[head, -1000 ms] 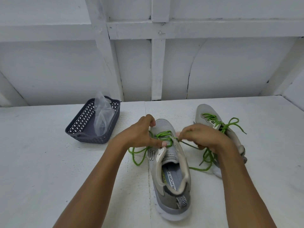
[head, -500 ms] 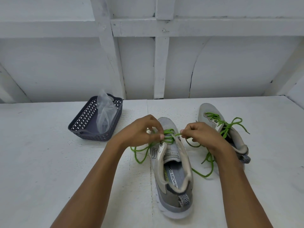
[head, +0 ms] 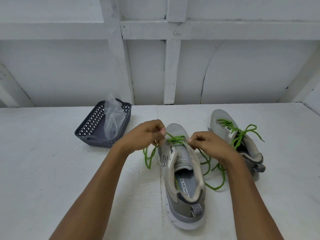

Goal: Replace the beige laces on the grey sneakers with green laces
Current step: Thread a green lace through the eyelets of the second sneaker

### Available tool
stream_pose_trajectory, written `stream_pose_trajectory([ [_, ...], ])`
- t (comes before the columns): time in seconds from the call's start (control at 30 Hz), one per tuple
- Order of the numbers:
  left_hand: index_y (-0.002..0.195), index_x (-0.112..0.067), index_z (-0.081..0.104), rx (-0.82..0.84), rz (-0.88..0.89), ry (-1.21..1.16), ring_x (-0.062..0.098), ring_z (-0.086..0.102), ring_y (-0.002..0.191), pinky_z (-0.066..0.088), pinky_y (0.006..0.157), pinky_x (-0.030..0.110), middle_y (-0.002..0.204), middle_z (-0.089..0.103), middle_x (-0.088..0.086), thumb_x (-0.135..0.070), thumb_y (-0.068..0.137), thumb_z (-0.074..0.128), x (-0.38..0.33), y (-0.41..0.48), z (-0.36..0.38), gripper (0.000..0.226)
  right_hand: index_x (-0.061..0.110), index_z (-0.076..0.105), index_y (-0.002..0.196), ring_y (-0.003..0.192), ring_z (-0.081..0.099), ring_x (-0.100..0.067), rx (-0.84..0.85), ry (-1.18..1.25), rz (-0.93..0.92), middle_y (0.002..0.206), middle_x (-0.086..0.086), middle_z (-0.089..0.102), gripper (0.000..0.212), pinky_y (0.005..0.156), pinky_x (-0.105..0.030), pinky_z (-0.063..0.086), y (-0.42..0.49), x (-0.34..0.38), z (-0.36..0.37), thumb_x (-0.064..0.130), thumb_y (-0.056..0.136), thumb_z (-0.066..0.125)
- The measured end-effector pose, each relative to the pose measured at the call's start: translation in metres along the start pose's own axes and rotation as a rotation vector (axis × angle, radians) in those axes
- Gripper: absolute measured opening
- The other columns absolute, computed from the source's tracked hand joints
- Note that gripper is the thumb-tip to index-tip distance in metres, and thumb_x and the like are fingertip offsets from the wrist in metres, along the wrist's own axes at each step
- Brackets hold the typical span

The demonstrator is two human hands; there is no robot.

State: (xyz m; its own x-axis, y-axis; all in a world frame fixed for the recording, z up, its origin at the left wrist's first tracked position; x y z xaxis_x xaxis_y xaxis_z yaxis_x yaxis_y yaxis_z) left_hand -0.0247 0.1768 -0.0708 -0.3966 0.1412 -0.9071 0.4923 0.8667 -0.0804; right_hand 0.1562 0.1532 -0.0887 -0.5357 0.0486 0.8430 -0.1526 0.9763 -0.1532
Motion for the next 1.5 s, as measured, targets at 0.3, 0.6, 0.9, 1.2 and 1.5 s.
stream_pose_trajectory([
  [0.3,0.085,-0.013,0.067,-0.072,-0.111,0.051,0.01,0.031,0.049,0.03,0.046,0.022,0.053,0.042,-0.008,-0.013,0.094,0.064,0.015,-0.004,-0.016,0.01,0.013,0.064,0.079,0.072,0.063,0.0,-0.019,-0.031,0.091,0.076,0.007,0.068,0.024,0.073,-0.027,0.046,0.0,-0.008,-0.004,0.028,0.097,0.06],
  [0.6,0.088,-0.006,0.068,-0.192,-0.026,-0.205,0.009,0.038,0.052,0.034,0.047,0.021,0.063,0.049,0.0,-0.009,0.094,0.062,-0.008,-0.006,-0.03,0.009,0.028,0.066,0.101,0.102,0.054,-0.001,-0.108,-0.142,-0.202,0.106,0.013,0.063,0.011,0.079,-0.006,0.034,0.003,0.057,0.01,0.028,0.09,0.067],
  [0.9,0.119,-0.011,0.055,0.1,-0.536,0.512,0.028,0.073,0.068,0.063,0.068,0.042,0.091,0.073,0.014,-0.011,0.101,0.044,0.061,-0.012,-0.023,0.021,0.022,0.073,0.082,0.066,0.055,0.006,0.004,-0.265,-0.1,0.077,0.013,0.066,0.008,0.056,-0.003,0.038,0.0,0.049,0.01,0.02,0.087,0.068],
  [1.2,0.122,-0.012,0.052,-0.209,-0.3,0.989,0.03,0.059,0.103,0.048,0.076,0.037,0.118,0.058,0.011,-0.045,0.099,0.05,0.07,0.051,-0.023,0.04,0.024,0.078,0.081,0.07,0.053,0.0,0.056,-0.343,-0.074,0.082,0.007,0.066,0.008,0.056,-0.005,0.038,-0.004,0.046,0.016,0.019,0.083,0.071],
  [1.5,0.095,-0.011,0.056,-0.262,-0.11,0.396,0.021,0.062,0.076,0.047,0.06,0.03,0.088,0.068,0.005,-0.008,0.095,0.053,0.044,0.044,-0.029,0.004,0.032,0.075,0.074,0.072,0.056,-0.002,0.025,-0.327,0.018,0.075,0.014,0.064,0.018,0.055,-0.01,0.04,-0.004,0.038,0.012,0.018,0.083,0.068],
])
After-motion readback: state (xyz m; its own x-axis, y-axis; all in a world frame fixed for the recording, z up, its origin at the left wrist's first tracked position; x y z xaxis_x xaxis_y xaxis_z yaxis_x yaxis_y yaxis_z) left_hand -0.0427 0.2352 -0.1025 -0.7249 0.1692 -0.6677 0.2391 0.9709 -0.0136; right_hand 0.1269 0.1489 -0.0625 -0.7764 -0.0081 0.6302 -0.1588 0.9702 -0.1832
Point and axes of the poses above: each hand's wrist, its own y-axis towards the middle knuckle, its own z-axis out of the palm, x = y × z, the point moved 9 cm from there along y, towards the middle knuckle
